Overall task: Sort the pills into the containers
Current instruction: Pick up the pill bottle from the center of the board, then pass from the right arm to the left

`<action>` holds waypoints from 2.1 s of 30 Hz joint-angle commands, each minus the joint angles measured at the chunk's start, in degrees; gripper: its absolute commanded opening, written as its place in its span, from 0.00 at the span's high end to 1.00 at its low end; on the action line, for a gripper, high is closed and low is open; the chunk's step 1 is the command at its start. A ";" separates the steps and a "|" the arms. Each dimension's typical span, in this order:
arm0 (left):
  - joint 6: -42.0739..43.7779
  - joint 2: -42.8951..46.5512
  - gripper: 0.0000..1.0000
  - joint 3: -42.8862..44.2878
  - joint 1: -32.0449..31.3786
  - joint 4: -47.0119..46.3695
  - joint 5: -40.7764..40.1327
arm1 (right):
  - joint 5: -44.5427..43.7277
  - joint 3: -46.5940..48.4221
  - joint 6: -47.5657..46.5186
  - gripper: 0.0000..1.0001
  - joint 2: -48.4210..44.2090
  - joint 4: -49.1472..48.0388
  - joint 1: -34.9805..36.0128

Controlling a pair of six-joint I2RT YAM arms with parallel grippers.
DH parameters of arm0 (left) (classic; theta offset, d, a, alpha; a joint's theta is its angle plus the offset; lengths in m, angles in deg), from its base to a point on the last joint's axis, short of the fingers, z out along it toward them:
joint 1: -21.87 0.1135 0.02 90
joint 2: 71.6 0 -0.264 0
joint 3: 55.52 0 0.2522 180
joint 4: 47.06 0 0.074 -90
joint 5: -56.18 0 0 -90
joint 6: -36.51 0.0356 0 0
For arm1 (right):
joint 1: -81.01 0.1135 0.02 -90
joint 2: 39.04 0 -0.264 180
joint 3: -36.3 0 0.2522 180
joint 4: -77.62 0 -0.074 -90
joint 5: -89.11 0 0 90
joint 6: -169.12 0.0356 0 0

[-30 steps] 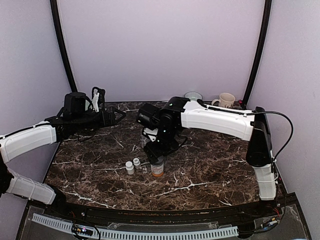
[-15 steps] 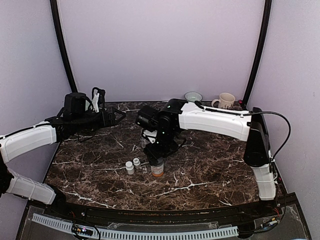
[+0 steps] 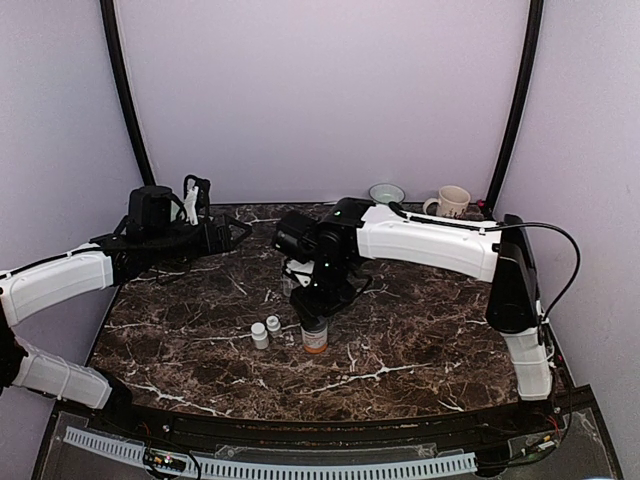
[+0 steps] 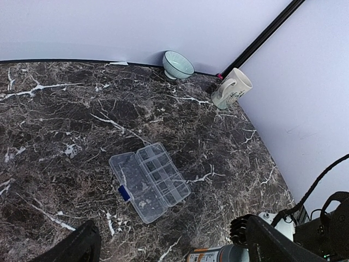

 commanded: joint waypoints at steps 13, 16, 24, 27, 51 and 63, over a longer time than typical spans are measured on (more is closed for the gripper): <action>-0.07 -0.32 0.03 -0.22 0.01 -0.69 1.15 | -0.34 -2.30 -0.08 0.60 -2.67 -3.58 -1.05; -0.06 -0.74 0.02 0.33 0.01 -0.65 2.15 | 0.23 -4.65 0.42 0.61 -4.73 -5.65 -1.51; -0.48 -2.48 0.01 2.26 0.01 -1.49 7.63 | 2.80 -10.58 2.70 0.62 -12.07 -11.88 -3.58; -1.00 -2.98 0.01 3.09 0.02 -3.84 12.20 | 3.92 -12.48 3.18 0.62 -15.31 -14.09 -4.62; -11.32 -11.03 0.01 7.95 0.10 -21.68 41.91 | 23.98 -25.62 11.66 0.62 -36.37 -35.52 -14.04; -13.30 -15.04 0.01 10.11 -0.14 -25.18 50.05 | 33.33 -27.91 16.80 0.61 -37.12 -44.98 -15.28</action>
